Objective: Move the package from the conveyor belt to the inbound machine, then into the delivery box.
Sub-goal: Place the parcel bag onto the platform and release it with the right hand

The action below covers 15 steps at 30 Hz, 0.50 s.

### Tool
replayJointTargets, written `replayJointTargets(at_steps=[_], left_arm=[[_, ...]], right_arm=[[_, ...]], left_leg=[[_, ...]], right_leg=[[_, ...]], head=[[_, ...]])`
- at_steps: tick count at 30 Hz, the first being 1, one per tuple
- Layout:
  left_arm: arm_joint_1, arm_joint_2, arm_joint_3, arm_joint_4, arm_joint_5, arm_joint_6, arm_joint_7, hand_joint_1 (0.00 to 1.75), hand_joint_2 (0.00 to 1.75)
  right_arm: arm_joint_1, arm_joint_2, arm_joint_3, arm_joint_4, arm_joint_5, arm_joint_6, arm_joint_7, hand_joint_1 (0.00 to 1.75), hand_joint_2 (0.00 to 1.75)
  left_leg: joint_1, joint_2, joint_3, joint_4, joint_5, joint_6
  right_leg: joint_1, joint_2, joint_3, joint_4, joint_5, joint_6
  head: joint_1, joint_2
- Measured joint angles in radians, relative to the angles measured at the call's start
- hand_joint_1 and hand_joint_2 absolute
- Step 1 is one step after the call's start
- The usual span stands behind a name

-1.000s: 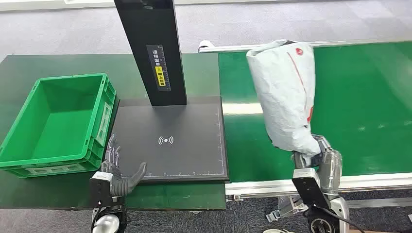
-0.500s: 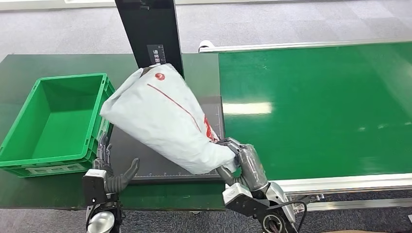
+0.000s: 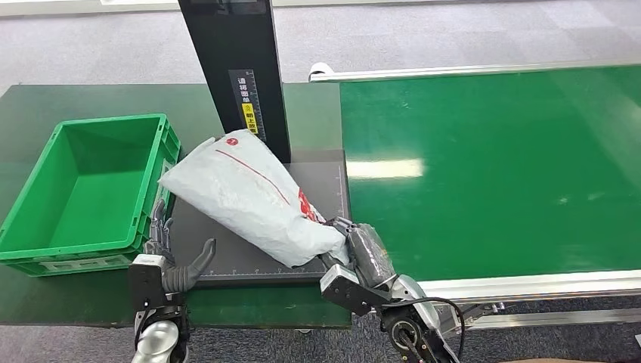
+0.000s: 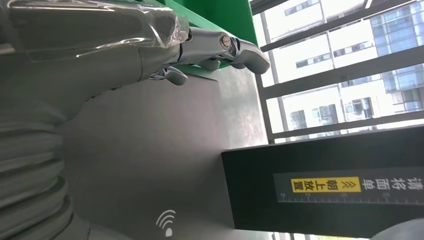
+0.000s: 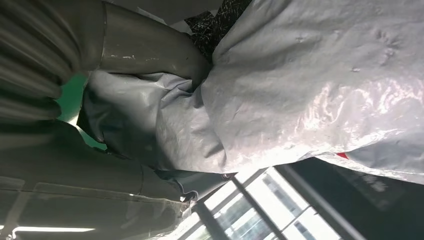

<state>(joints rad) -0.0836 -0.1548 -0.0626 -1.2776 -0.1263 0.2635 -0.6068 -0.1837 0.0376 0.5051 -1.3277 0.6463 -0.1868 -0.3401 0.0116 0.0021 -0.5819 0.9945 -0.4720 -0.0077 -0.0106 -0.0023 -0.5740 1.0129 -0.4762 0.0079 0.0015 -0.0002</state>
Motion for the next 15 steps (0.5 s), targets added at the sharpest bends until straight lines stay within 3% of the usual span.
replayJointTargets(at_steps=[5, 11, 13, 15], left_arm=[[0.003, -0.003, 0.009, 0.0, -0.01, 0.0, 0.014, 0.0, 1.75], [0.008, -0.006, 0.011, 0.0, -0.012, 0.0, 0.019, 0.0, 1.75], [0.01, -0.007, 0.012, 0.0, -0.014, 0.0, 0.019, 0.0, 1.75], [0.011, -0.007, 0.014, 0.0, -0.015, 0.001, 0.019, 0.0, 1.75]], right_arm=[[-0.01, -0.007, -0.039, 0.038, 0.052, -0.111, 0.076, 1.75, 1.75], [-0.012, -0.02, -0.095, 0.069, 0.067, -0.137, 0.099, 1.75, 1.75], [-0.012, -0.022, -0.114, 0.078, 0.074, -0.144, 0.102, 0.87, 1.75], [-0.016, -0.025, -0.139, 0.093, 0.078, -0.14, 0.105, 0.0, 0.87]], left_leg=[[0.0, 0.0, 0.0, 0.0, 0.0, 0.0], [0.0, 0.0, 0.0, 0.0, 0.0, 0.0], [0.0, 0.0, 0.0, 0.0, 0.0, 0.0], [0.0, 0.0, 0.0, 0.0, 0.0, 0.0]], right_leg=[[0.0, 0.0, 0.0, 0.0, 0.0, 0.0], [0.0, 0.0, 0.0, 0.0, 0.0, 0.0], [0.0, 0.0, 0.0, 0.0, 0.0, 0.0], [0.0, 0.0, 0.0, 0.0, 0.0, 0.0]], head=[[0.0, 0.0], [0.0, 0.0], [0.0, 0.0], [0.0, 0.0]])
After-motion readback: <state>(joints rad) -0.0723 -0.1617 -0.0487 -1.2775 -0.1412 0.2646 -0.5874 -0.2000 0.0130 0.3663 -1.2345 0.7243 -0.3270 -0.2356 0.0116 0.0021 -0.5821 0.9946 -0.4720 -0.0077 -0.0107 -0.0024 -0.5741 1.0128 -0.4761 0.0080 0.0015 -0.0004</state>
